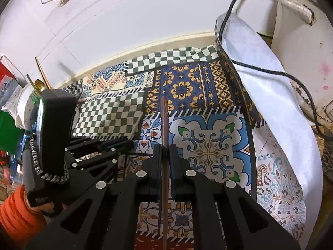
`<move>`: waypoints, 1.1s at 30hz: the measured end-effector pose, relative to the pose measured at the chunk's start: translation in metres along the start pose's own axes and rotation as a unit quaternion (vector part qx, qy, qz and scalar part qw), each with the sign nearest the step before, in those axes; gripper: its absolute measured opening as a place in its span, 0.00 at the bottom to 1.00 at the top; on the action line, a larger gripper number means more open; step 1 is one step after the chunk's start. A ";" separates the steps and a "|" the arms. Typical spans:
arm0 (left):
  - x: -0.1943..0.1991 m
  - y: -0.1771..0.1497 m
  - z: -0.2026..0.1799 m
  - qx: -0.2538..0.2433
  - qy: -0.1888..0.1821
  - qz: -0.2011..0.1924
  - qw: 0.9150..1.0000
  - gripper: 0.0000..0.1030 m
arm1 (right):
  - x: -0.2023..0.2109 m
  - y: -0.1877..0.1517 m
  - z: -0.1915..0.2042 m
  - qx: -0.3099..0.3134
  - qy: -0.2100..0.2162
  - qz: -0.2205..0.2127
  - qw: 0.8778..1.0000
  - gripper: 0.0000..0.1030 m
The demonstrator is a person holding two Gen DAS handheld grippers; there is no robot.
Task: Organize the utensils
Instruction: 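Lift both chopsticks upright and carry them over the white cup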
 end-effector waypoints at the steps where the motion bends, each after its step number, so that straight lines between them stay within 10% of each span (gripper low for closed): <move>1: 0.001 -0.002 0.001 -0.001 0.004 0.000 1.000 0.03 | 0.002 0.001 0.001 0.001 0.000 -0.003 1.000 0.07; 13: 0.096 -0.014 0.002 0.017 -0.005 -0.102 0.995 0.03 | 0.053 0.012 0.029 0.030 0.003 -0.067 0.997 0.06; 33: 0.249 -0.032 0.018 0.040 0.017 -0.272 0.961 0.03 | 0.110 0.041 0.108 0.089 0.033 -0.141 0.985 0.06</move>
Point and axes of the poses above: each gripper's, at about its wrist camera, not at the fingertips, and x roughly against the way its jaws point, z to its left, y to its top, the point moved 8 cm from there along -x, roughly the way its jaws point, and after that the axes turned 14 degrees about -y, right-handed, at the moved point
